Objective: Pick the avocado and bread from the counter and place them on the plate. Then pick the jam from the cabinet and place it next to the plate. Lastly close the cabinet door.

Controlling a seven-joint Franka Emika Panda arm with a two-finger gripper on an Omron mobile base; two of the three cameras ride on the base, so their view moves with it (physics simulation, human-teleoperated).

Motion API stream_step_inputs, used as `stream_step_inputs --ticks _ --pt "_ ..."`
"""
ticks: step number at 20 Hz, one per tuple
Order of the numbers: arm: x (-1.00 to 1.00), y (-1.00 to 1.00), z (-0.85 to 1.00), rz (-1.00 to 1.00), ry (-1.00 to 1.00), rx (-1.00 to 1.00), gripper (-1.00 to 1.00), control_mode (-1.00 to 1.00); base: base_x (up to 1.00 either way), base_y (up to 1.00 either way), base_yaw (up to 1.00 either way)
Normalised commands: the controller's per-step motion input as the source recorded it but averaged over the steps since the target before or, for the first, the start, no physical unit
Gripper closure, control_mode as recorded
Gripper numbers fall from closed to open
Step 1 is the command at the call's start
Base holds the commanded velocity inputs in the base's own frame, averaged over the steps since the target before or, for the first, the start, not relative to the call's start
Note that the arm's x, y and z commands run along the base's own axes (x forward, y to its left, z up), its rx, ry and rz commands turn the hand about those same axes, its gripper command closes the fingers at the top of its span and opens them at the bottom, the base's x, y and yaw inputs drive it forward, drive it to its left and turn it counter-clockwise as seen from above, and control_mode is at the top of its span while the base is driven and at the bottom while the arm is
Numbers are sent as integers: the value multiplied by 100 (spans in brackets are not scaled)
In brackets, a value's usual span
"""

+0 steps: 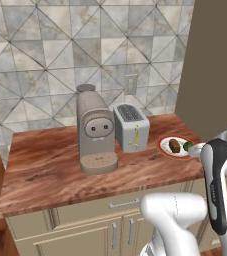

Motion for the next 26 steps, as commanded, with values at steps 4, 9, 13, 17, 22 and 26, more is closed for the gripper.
stream_step_inputs --ticks 4,9,13,17,22,26 --pt "27 -7 -47 5 -8 0 100 -100 0 0 0" --pt "30 0 -40 4 -2 0 100 -100 0 0 0" --pt "31 0 -37 3 0 0 100 -100 0 0 0" --pt "27 0 -30 4 -1 0 100 -100 0 0 0" --pt "22 -13 -19 8 0 0 100 -100 0 0 0" --pt "23 -21 -14 9 0 0 100 -100 0 0 0"
